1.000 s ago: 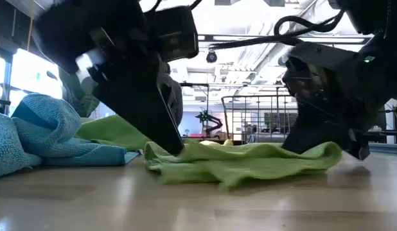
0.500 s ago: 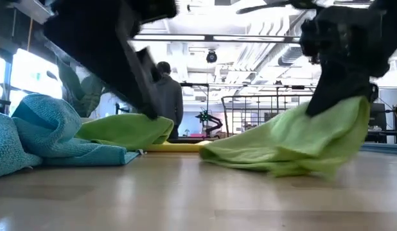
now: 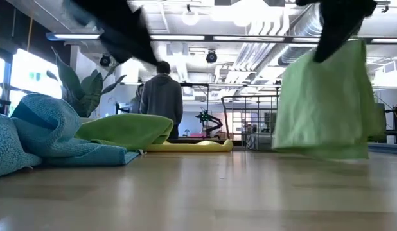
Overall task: Fold microfiber towels
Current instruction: Put the light green microfiber towel into the wire basket
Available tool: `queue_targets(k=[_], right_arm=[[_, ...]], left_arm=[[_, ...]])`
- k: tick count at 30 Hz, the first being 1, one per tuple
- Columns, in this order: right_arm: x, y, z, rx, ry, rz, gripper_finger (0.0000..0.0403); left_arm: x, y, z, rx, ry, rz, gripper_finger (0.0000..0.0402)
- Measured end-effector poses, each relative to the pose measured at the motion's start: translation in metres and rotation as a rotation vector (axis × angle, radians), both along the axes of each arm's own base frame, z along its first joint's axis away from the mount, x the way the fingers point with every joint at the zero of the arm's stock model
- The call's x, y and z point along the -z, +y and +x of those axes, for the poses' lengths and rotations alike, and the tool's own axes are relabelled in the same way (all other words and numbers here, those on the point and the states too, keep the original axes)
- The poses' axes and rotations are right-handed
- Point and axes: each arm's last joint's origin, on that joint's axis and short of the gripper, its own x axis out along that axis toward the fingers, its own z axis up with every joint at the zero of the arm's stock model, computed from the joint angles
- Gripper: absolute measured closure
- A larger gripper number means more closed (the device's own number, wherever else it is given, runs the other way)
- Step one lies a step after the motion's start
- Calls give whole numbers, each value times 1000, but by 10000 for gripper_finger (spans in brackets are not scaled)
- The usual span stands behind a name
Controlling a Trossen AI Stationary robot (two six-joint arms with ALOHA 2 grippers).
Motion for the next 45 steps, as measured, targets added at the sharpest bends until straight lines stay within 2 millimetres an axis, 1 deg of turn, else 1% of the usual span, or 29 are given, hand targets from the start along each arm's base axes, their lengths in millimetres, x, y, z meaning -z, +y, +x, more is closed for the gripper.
queue_targets(k=[1, 3, 4, 6, 8, 10, 12, 14, 20, 24, 27, 30, 34, 39, 45], right_arm=[[-7, -3, -1, -8, 24, -31, 403], [-21, -7, 2, -16, 14, -73, 403], [-26, -8, 2, -27, 31, -88, 403], [-37, -16, 0, -21, 68, -136, 403], [-47, -22, 1, -14, 55, -165, 403], [-55, -32, -2, -2, 98, -214, 403], [-65, -40, 0, 4, 85, -232, 403], [-69, -48, 0, -21, 117, -255, 403], [-81, -63, 8, -155, 134, -336, 403], [-88, -79, 12, -185, 147, -417, 403], [-89, -94, 17, -189, 150, -437, 403], [-84, -113, 20, -196, 165, -419, 403], [-66, -141, 20, -168, 223, -389, 403], [-32, -169, 17, -152, 294, -387, 403], [11, -194, 15, -192, 301, -390, 403]], left_arm=[[-1, 0, 0, -9, -5, 2, 287], [-4, 1, -7, -28, 16, 28, 287], [-6, 0, -6, -29, -6, 22, 287], [-8, 0, -6, -34, -5, 29, 287], [-8, 0, -9, -36, 3, 39, 287], [-9, 0, -9, -36, -2, 38, 287], [-9, 0, -9, -36, 0, 39, 287], [-9, 0, -9, -36, 1, 39, 287], [-8, 3, -9, -43, 14, 48, 287], [-8, 7, -8, -60, 14, 67, 287], [-8, 13, -6, -78, 16, 72, 287], [-8, 18, -4, -83, 18, 85, 287], [-8, 26, -2, -96, 20, 95, 287], [-7, 34, 1, -94, 27, 121, 287], [-7, 45, 4, -96, 35, 151, 287]])
